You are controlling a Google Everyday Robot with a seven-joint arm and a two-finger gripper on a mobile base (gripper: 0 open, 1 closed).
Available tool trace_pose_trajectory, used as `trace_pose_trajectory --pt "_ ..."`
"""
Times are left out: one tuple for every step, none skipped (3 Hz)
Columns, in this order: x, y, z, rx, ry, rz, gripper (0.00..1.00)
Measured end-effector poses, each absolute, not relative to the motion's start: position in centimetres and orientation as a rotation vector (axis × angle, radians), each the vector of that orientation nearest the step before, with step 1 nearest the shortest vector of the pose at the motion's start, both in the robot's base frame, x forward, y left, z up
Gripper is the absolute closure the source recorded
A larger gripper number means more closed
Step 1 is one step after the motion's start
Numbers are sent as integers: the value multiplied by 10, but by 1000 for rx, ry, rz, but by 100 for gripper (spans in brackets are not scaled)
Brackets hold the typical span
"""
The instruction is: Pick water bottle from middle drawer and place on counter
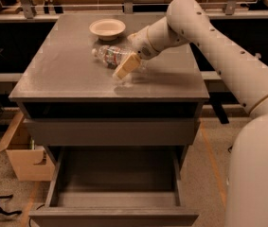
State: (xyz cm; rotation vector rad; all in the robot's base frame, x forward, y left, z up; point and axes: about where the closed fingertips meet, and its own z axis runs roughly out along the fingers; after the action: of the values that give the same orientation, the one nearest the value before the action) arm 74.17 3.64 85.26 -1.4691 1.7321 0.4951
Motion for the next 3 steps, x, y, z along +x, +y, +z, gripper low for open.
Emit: trace_pose_trajectory --pt "739 36 858 -1461 1720 516 0" --pt "732 27 874 -1438 1693 496 0" --pt "719 12 899 -1407 1650 443 0"
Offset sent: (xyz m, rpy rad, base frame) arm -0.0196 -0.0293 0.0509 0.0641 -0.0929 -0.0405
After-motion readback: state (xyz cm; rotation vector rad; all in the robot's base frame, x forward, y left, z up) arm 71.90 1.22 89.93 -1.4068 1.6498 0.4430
